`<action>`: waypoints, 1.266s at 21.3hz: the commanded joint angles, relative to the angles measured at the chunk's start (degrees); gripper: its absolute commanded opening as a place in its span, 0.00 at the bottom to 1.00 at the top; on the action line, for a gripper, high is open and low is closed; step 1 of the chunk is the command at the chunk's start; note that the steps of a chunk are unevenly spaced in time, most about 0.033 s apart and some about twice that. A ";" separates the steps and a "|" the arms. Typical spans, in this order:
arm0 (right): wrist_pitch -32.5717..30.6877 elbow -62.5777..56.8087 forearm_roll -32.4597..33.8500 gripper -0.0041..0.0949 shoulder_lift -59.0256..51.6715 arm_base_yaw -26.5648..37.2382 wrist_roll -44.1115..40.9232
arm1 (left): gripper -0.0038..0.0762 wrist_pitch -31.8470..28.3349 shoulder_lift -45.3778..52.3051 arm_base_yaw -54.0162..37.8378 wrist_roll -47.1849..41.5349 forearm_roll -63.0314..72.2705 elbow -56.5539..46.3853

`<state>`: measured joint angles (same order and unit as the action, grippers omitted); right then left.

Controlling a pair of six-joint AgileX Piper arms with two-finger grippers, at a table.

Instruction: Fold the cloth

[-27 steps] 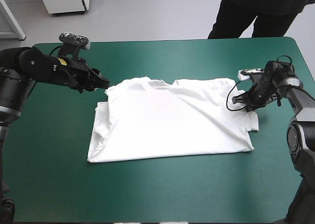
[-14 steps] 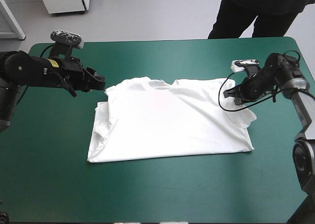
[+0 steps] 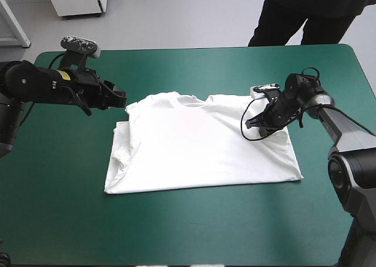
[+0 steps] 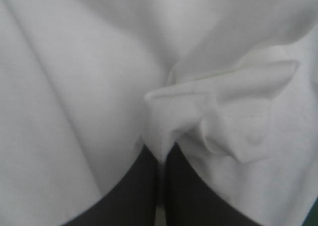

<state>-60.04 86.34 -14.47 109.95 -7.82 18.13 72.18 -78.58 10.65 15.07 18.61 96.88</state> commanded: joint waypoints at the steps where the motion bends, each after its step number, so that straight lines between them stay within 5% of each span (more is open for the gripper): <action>1: 1.00 1.22 -0.26 0.03 -0.33 -0.01 1.48 | 0.42 1.12 1.81 0.07 0.18 1.55 1.75; 8: -5.83 5.14 -0.67 0.05 0.05 -0.01 3.73 | 0.42 1.46 1.81 0.07 0.73 -0.10 1.75; 15: -9.81 11.52 -3.32 0.45 -2.67 -0.01 4.41 | 0.43 1.46 4.80 0.07 1.53 -2.84 1.05; 22: -11.48 9.63 6.65 0.46 -14.39 0.10 -0.99 | 0.43 1.56 13.30 0.18 -1.45 -10.85 -12.10; 27: -10.18 -1.98 15.55 0.46 -28.62 0.10 -5.98 | 0.46 1.56 15.49 0.18 -2.92 -13.21 -21.49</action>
<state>-70.28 88.06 -3.05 89.34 -7.82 14.48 72.15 -64.35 10.65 13.22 5.56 77.22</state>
